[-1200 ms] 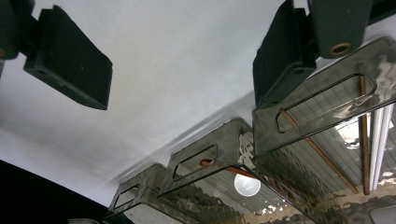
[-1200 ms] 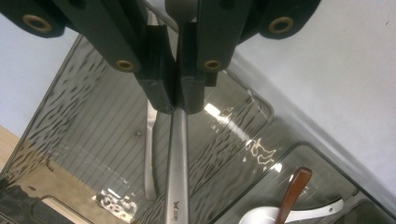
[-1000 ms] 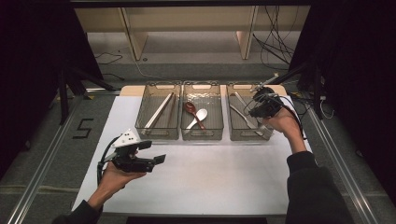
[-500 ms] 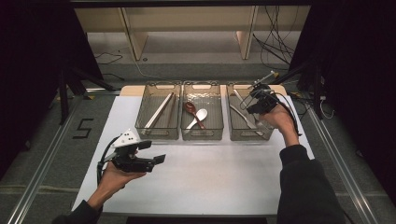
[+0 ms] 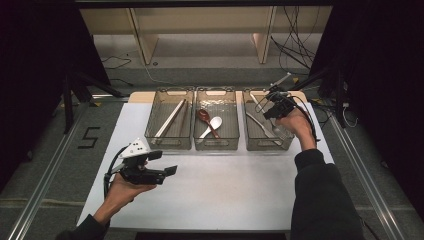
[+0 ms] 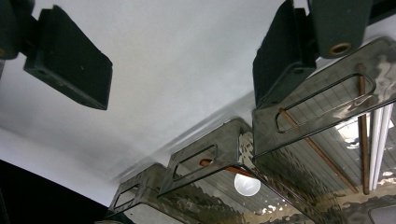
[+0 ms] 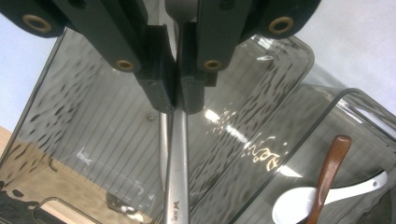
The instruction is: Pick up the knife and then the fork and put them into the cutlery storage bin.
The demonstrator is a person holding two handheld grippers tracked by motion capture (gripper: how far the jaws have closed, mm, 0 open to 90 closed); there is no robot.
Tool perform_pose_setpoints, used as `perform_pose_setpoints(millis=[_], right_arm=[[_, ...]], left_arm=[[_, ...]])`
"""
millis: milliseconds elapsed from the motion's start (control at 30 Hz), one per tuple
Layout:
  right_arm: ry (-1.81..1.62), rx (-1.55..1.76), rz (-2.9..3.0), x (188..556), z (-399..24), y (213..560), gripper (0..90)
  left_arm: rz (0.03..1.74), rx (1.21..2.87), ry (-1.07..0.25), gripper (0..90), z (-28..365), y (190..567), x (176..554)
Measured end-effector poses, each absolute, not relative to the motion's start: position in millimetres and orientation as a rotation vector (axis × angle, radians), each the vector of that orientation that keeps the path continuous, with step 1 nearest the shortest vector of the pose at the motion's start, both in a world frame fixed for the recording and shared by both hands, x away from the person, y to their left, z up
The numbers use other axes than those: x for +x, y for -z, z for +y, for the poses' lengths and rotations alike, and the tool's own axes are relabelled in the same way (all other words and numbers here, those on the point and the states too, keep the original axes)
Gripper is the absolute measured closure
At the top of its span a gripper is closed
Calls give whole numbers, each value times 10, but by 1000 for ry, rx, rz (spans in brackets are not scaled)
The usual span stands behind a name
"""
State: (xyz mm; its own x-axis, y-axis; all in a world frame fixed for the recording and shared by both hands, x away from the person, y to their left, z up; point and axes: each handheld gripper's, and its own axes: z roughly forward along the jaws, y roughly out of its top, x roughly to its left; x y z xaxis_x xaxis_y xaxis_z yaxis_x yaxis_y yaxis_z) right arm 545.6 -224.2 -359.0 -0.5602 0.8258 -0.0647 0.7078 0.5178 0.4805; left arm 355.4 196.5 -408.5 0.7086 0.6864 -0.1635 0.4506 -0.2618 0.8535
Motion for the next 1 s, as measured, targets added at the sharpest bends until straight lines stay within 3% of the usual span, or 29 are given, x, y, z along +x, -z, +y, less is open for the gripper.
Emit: perform_pose_setpoints(millis=[1000], right_arm=[[-530,1382,2460,5674,-2168,3716,845]], left_arm=[[878,1907,-293,192,1962,4086,3553]])
